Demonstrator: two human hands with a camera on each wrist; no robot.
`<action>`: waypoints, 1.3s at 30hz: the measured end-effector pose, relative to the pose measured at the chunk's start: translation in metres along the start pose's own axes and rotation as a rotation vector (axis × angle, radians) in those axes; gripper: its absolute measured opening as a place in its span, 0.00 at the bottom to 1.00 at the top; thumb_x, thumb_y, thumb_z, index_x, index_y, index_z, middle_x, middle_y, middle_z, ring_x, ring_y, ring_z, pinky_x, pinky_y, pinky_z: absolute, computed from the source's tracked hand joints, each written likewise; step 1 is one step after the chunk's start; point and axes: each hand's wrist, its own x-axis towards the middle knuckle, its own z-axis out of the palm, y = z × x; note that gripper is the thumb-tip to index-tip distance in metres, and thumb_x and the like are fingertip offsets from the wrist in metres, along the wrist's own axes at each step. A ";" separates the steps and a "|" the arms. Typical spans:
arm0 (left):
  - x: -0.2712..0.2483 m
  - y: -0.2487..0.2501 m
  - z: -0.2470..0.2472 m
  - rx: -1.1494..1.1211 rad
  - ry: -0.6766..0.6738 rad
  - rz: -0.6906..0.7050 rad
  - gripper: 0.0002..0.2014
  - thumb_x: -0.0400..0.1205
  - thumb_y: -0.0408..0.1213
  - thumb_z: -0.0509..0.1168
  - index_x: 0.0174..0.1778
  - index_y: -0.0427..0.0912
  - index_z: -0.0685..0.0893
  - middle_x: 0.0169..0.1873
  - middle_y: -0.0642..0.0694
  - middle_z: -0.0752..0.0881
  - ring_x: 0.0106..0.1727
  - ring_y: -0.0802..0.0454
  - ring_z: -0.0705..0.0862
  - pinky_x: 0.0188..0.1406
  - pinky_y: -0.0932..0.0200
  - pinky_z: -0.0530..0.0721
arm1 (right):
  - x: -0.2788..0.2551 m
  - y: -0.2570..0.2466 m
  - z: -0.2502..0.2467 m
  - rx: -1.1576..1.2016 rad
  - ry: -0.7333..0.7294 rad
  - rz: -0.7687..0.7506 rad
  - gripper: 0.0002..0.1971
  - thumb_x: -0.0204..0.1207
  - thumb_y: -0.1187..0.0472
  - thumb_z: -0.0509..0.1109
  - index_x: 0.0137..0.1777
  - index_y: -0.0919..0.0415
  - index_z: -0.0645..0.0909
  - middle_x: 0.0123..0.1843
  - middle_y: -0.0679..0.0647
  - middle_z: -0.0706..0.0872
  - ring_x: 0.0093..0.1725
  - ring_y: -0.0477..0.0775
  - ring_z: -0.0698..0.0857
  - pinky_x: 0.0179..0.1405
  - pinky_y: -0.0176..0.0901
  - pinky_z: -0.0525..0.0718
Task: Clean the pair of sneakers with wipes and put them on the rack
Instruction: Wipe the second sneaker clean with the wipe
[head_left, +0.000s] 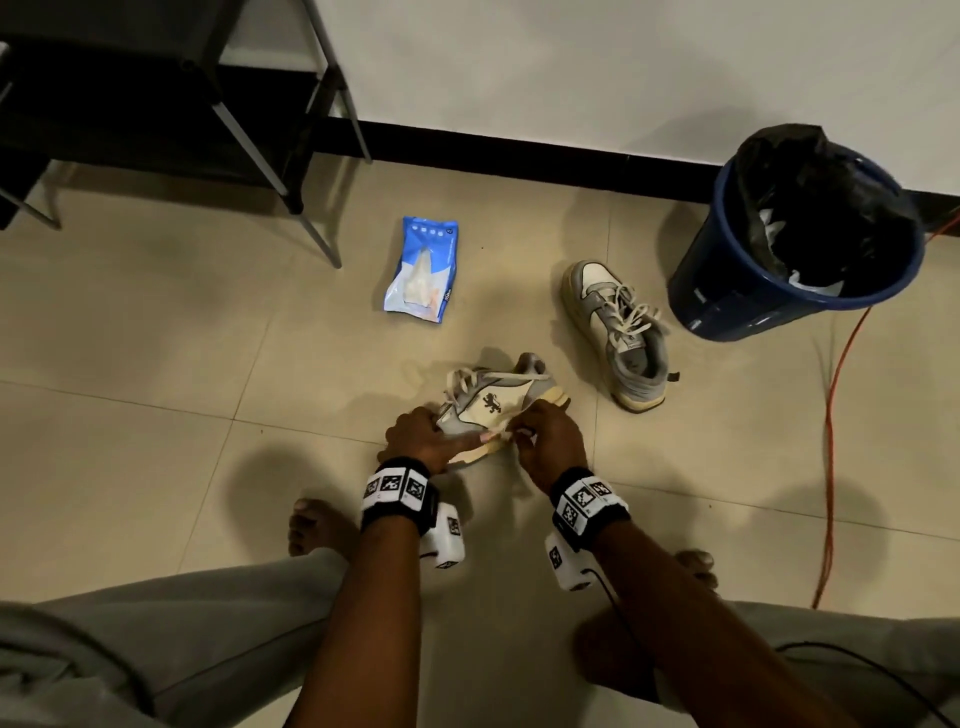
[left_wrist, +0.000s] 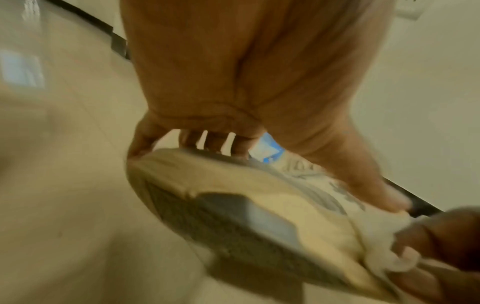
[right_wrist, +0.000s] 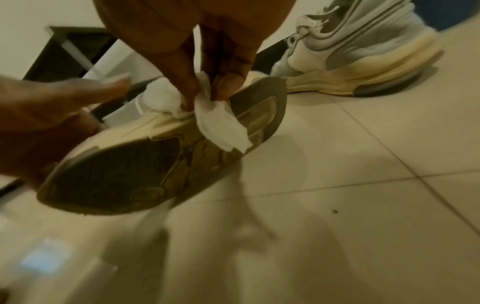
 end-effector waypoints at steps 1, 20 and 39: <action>0.000 0.005 0.007 0.080 -0.002 -0.026 0.61 0.44 0.85 0.68 0.72 0.53 0.75 0.68 0.47 0.80 0.71 0.39 0.77 0.69 0.35 0.76 | -0.005 -0.001 0.002 -0.043 -0.004 -0.035 0.06 0.68 0.65 0.73 0.43 0.55 0.88 0.44 0.53 0.86 0.44 0.59 0.84 0.40 0.50 0.84; 0.001 0.010 0.008 0.137 -0.017 -0.060 0.62 0.48 0.82 0.70 0.78 0.57 0.67 0.73 0.44 0.74 0.76 0.39 0.69 0.66 0.32 0.68 | 0.030 -0.011 -0.004 -0.146 -0.002 -0.099 0.09 0.73 0.67 0.64 0.50 0.62 0.84 0.49 0.60 0.83 0.45 0.64 0.83 0.40 0.47 0.79; 0.003 0.012 0.010 0.168 -0.039 -0.034 0.61 0.48 0.80 0.67 0.78 0.56 0.65 0.72 0.42 0.73 0.75 0.35 0.68 0.67 0.26 0.70 | 0.057 -0.028 0.006 -0.179 0.086 -0.102 0.09 0.73 0.66 0.68 0.50 0.61 0.87 0.48 0.61 0.85 0.49 0.65 0.84 0.46 0.51 0.83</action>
